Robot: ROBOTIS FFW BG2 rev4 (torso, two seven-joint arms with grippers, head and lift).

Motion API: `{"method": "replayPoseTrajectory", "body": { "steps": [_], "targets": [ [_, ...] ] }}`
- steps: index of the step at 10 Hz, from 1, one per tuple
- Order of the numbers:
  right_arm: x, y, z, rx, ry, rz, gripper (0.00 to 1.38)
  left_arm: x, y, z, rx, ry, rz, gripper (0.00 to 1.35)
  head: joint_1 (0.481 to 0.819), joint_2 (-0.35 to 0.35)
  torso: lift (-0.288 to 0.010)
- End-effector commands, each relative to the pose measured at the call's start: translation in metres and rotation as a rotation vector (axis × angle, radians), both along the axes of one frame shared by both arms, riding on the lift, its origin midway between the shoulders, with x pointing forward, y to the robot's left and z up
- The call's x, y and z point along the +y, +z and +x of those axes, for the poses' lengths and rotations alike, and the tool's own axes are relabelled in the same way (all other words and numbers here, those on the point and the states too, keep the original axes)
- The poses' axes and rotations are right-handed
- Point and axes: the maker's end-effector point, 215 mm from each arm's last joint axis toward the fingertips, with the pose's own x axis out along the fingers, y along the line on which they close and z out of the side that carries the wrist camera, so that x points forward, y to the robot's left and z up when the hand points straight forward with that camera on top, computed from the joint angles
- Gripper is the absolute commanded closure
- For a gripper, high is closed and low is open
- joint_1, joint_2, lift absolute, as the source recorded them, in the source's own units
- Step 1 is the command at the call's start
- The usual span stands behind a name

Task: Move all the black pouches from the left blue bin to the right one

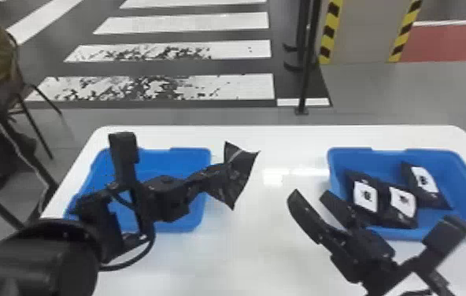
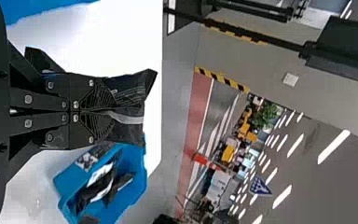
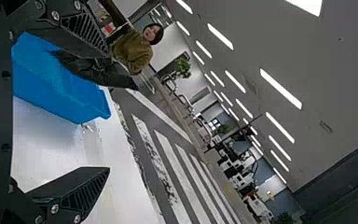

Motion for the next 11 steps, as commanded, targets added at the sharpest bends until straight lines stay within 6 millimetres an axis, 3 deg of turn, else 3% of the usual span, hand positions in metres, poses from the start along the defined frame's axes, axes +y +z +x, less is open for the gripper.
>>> {"method": "replayPoseTrajectory", "body": {
  "steps": [1, 4, 7, 8, 9, 10, 11],
  "targets": [
    [0.003, 0.004, 0.009, -0.013, 0.007, 0.003, 0.17, -0.035, 0.003, -0.01, 0.009, -0.073, -0.027, 1.21, 0.695, 0.07, -0.14],
    [-0.004, 0.0, 0.033, -0.018, -0.003, -0.008, 0.17, -0.078, 0.007, -0.028, 0.022, -0.163, -0.075, 1.21, 0.695, 0.004, -0.14],
    [-0.03, 0.005, 0.06, -0.044, -0.061, -0.025, 0.21, -0.106, 0.006, -0.044, 0.051, -0.226, -0.101, 1.21, 0.695, -0.076, -0.14],
    [-0.031, 0.007, 0.062, -0.045, -0.061, -0.016, 0.53, -0.108, 0.006, -0.045, 0.053, -0.231, -0.104, 1.21, 0.695, -0.088, -0.14],
    [-0.028, 0.005, 0.061, -0.034, -0.057, 0.006, 1.03, -0.109, 0.007, -0.045, 0.051, -0.233, -0.104, 1.21, 0.695, -0.101, -0.14],
    [-0.01, 0.004, 0.054, -0.002, -0.009, 0.054, 1.2, -0.108, 0.008, -0.043, 0.048, -0.23, -0.102, 1.21, 0.695, -0.106, -0.14],
    [0.011, 0.003, 0.042, 0.034, 0.052, 0.1, 1.28, -0.104, 0.007, -0.041, 0.046, -0.223, -0.096, 1.21, 0.695, -0.1, -0.14]
  ]
}}
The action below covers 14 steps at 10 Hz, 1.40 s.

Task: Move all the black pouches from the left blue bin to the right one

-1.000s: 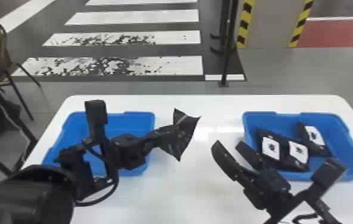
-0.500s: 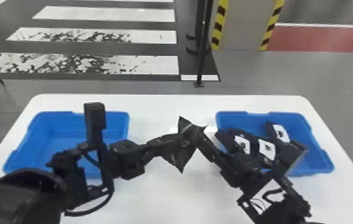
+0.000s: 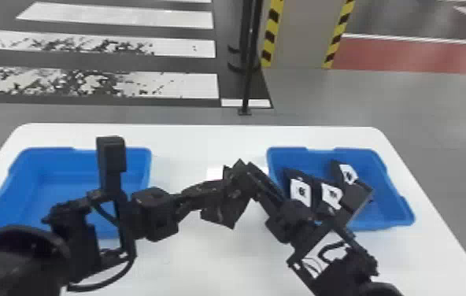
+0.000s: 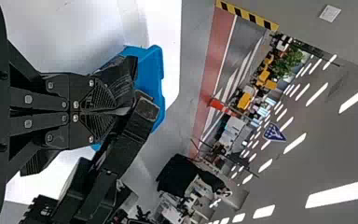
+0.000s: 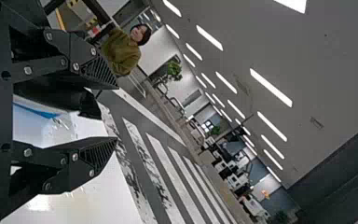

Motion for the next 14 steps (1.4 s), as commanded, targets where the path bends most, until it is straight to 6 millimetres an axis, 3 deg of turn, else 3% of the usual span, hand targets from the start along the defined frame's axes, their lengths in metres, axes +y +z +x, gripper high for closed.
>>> {"method": "replayPoseTrajectory", "body": {
  "steps": [1, 3, 5, 6, 7, 8, 10, 12, 13, 14],
  "targets": [
    [0.032, -0.006, -0.021, 0.076, 0.104, 0.075, 1.28, 0.006, 0.001, 0.005, -0.008, 0.015, 0.005, 1.21, 0.695, -0.076, -0.14],
    [0.037, -0.002, -0.025, 0.081, 0.121, 0.1, 1.28, 0.011, 0.002, 0.008, -0.015, 0.026, 0.009, 1.21, 0.695, -0.031, -0.14],
    [0.013, 0.003, -0.01, 0.059, 0.065, 0.095, 1.28, 0.008, 0.005, 0.007, -0.016, 0.028, -0.012, 1.17, 0.695, -0.014, -0.14],
    [-0.005, -0.001, 0.003, 0.056, 0.027, 0.079, 1.28, 0.005, 0.004, 0.002, -0.001, 0.03, -0.042, 0.84, 0.695, -0.029, -0.14],
    [-0.034, -0.003, 0.019, 0.047, -0.023, 0.05, 1.28, 0.006, -0.002, -0.003, 0.018, 0.036, -0.05, 0.41, 0.695, -0.054, -0.14],
    [-0.064, -0.005, 0.033, 0.039, -0.072, 0.014, 1.28, 0.006, -0.005, -0.009, 0.034, 0.039, -0.072, 0.14, 0.695, -0.07, -0.14],
    [-0.127, -0.006, 0.059, 0.014, -0.175, -0.1, 1.28, 0.013, -0.001, -0.02, 0.045, 0.057, -0.112, 0.13, 0.695, -0.144, -0.14],
    [-0.196, -0.034, 0.083, 0.046, -0.276, -0.26, 1.25, 0.025, 0.001, -0.031, 0.061, 0.092, -0.154, 0.13, 0.695, -0.201, -0.14],
    [-0.214, -0.053, 0.09, 0.072, -0.293, -0.308, 0.93, 0.035, 0.0, -0.032, 0.063, 0.117, -0.163, 0.13, 0.695, -0.236, -0.14],
    [-0.245, -0.06, 0.092, 0.065, -0.345, -0.392, 0.59, 0.044, 0.001, -0.03, 0.048, 0.145, -0.173, 0.13, 0.695, -0.257, -0.14]
  ]
}}
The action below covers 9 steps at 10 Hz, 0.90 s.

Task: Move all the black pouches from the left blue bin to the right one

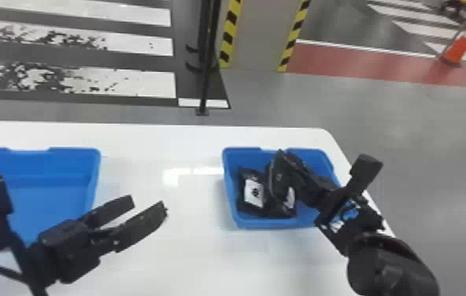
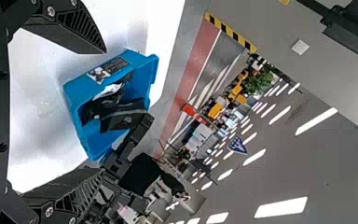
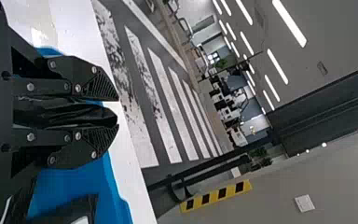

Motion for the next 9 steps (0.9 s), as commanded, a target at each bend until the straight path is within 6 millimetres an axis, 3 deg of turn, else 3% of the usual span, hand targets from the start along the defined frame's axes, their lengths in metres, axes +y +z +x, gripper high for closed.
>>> {"method": "replayPoseTrajectory", "body": {
  "steps": [1, 3, 4, 6, 8, 9],
  "targets": [
    [-0.042, -0.006, -0.001, -0.014, -0.072, -0.119, 0.36, 0.024, 0.006, 0.008, -0.041, 0.077, -0.014, 0.13, 0.695, -0.276, -0.14],
    [-0.058, 0.005, -0.025, -0.072, -0.158, -0.214, 0.11, 0.07, 0.011, 0.01, -0.111, 0.199, -0.016, 0.13, 0.695, -0.291, -0.14],
    [-0.054, 0.012, -0.048, -0.093, -0.178, -0.253, 0.12, 0.089, 0.011, 0.007, -0.137, 0.25, -0.009, 0.14, 0.695, -0.283, -0.14],
    [-0.03, 0.021, -0.097, -0.116, -0.157, -0.311, 0.12, 0.119, -0.011, -0.016, -0.117, 0.335, 0.035, 0.14, 0.695, -0.248, -0.14],
    [-0.014, 0.056, -0.141, -0.198, -0.182, -0.351, 0.12, 0.186, -0.014, -0.028, -0.206, 0.487, 0.204, 0.14, 0.695, -0.198, -0.14],
    [-0.007, 0.084, -0.163, -0.253, -0.178, -0.39, 0.12, 0.205, -0.008, -0.034, -0.261, 0.539, 0.266, 0.14, 0.695, -0.15, -0.14]
  ]
}}
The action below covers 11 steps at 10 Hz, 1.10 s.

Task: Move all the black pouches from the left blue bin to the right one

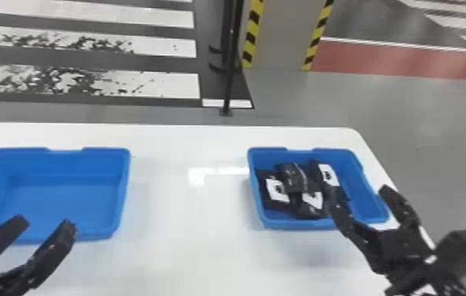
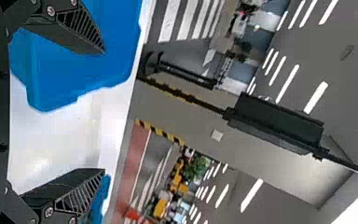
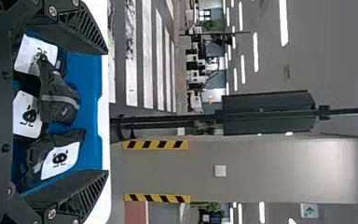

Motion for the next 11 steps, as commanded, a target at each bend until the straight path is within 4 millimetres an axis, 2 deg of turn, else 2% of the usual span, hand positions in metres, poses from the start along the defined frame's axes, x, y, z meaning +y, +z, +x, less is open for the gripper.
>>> {"method": "replayPoseTrajectory", "body": {
  "steps": [1, 2, 3, 4, 5, 7, 11],
  "targets": [
    [0.018, 0.037, -0.036, -0.067, 0.02, -0.034, 0.12, 0.022, 0.009, -0.013, -0.052, 0.075, 0.082, 0.14, 0.695, -0.1, -0.14],
    [0.035, 0.047, -0.051, -0.079, 0.039, -0.02, 0.12, 0.032, 0.019, -0.02, -0.072, 0.127, 0.105, 0.14, 0.695, -0.063, -0.14],
    [0.041, 0.049, -0.057, -0.084, 0.049, -0.014, 0.12, 0.046, 0.025, -0.024, -0.076, 0.161, 0.182, 0.14, 0.695, -0.018, -0.14],
    [0.045, 0.047, -0.058, -0.079, 0.055, -0.008, 0.12, 0.05, 0.032, -0.023, -0.078, 0.161, 0.249, 0.14, 0.695, 0.004, -0.14],
    [0.05, 0.045, -0.055, -0.083, 0.062, 0.012, 0.12, 0.038, 0.027, -0.021, -0.066, 0.141, 0.235, 0.14, 0.695, 0.039, -0.14],
    [0.053, 0.042, -0.052, -0.086, 0.065, 0.036, 0.12, 0.021, 0.027, -0.017, -0.067, 0.101, 0.214, 0.14, 0.695, 0.035, -0.14],
    [0.055, 0.032, -0.052, -0.072, 0.065, 0.078, 0.13, 0.028, 0.021, -0.019, -0.046, 0.115, 0.215, 0.14, 0.695, 0.026, -0.14]
  ]
}}
